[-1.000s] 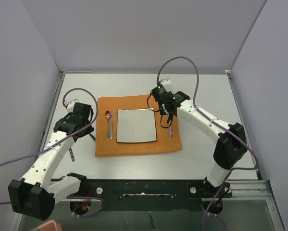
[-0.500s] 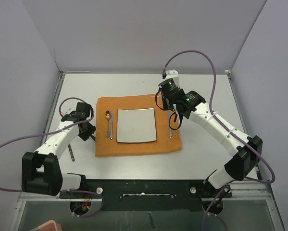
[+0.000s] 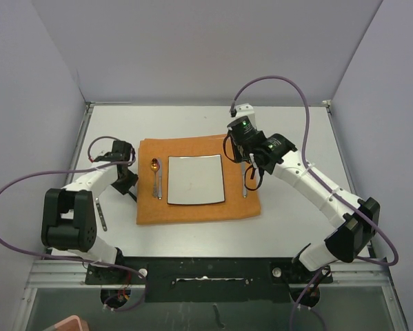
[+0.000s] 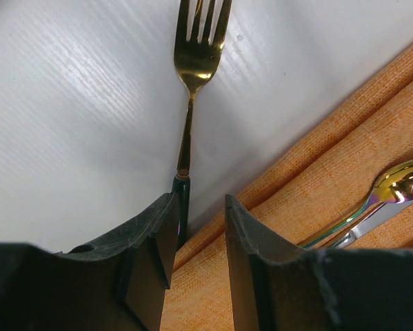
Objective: Set the dinner table for one person
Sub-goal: Pick up the fork at the center of the board.
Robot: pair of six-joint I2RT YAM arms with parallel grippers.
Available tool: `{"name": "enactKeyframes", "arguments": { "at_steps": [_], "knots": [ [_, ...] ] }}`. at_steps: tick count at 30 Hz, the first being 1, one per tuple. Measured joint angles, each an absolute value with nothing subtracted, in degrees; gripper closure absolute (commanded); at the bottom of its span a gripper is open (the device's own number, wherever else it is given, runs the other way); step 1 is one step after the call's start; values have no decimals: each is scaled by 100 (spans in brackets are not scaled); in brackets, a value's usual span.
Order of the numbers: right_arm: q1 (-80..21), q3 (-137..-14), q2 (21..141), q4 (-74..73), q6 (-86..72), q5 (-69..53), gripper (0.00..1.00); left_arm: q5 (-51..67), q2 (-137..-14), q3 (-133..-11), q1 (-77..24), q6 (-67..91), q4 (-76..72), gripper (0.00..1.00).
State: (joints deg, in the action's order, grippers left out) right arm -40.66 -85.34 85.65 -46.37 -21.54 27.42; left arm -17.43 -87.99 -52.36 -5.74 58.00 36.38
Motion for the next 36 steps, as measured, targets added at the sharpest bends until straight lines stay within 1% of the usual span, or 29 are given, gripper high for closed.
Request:
{"name": "enactKeyframes", "arguments": {
  "at_steps": [13, 20, 22, 23, 24, 26, 27, 36],
  "knots": [
    [-4053, -8534, 8565, -4637, -2021, 2742, 71, -1820, -9078, -5382, -456, 5649, 3529, 68],
    [-4040, -8534, 8604, -4635, -1986, 2742, 71, -1767, -9450, -5384, -421, 5500, 3529, 66],
    [-4027, -8534, 8604, -4635, -1984, 2740, 71, -1737, -9524, -5457, -408, 5459, 3531, 67],
    [-4018, -8534, 8604, -4635, -1981, 2740, 71, -1721, -9557, -5485, -401, 5428, 3533, 70],
    [-4016, -8536, 8604, -4635, -1981, 2742, 71, -1712, -9574, -5507, -395, 5408, 3533, 75],
    [-4014, -8536, 8604, -4635, -1979, 2742, 71, -1706, -9585, -5513, -390, 5376, 3524, 96],
    [-4014, -8536, 8604, -4635, -1973, 2742, 71, -1682, -9585, -5513, -381, 5360, 3507, 100],
    [-3972, -8536, 8604, -4633, -1918, 2749, 71, -1597, -9585, -5513, -353, 5223, 3433, 100]
  ]
}}
